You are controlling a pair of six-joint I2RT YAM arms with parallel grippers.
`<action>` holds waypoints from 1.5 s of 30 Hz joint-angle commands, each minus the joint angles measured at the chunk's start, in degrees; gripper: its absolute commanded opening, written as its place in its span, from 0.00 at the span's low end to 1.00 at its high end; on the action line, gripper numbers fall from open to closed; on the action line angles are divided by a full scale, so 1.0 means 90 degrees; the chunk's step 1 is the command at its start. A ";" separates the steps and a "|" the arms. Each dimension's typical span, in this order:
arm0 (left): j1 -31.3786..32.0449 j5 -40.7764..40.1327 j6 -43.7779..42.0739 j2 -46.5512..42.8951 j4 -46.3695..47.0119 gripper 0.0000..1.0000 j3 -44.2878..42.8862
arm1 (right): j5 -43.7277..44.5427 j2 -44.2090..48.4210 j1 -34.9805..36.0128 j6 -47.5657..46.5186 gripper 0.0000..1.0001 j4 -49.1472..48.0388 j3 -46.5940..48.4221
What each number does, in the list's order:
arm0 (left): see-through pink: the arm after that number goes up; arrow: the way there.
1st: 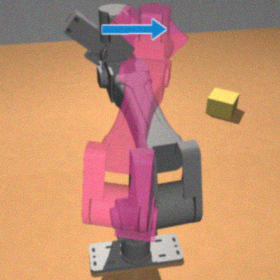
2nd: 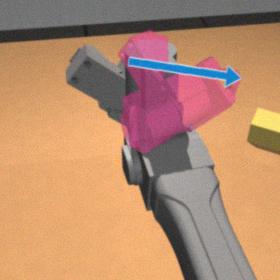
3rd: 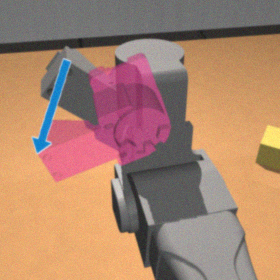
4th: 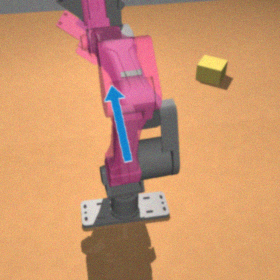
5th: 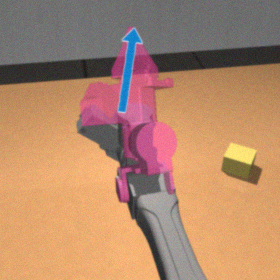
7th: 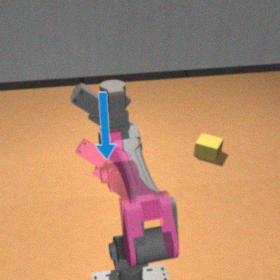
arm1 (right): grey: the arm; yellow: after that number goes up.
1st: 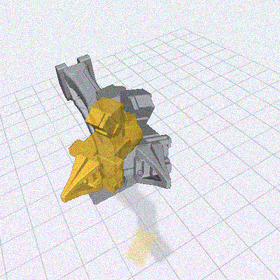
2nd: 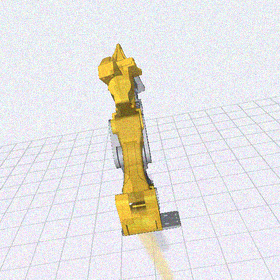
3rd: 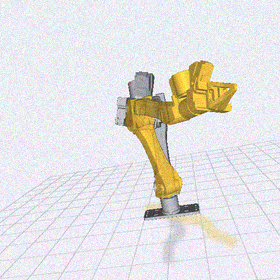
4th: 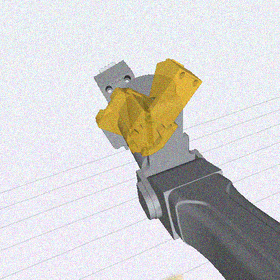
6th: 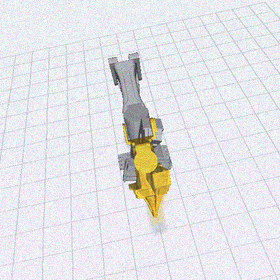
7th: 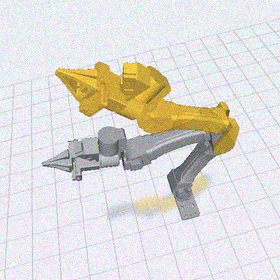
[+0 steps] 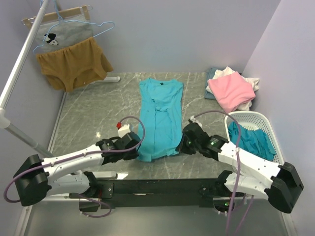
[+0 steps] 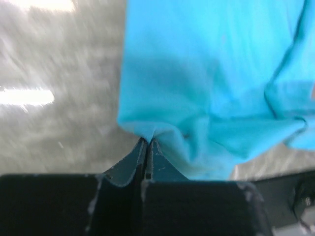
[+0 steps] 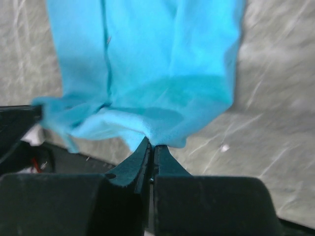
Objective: Fold and stack the t-shirts
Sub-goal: Grab the bottom of the folded rectangular tshirt with both arms, then fold the folded rectangular tshirt in 1/3 of the way
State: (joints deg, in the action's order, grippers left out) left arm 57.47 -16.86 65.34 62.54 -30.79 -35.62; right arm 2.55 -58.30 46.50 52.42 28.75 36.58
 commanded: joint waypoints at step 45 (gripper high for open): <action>-0.3300 0.1394 -0.3364 0.3315 0.2620 1.00 -0.2479 | -0.0701 -0.3864 -0.2374 -0.2642 0.76 -0.0705 0.3436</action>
State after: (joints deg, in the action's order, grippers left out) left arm 27.99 -5.32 35.97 100.12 -9.02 -59.68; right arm -0.19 -96.88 25.45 29.08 23.53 64.73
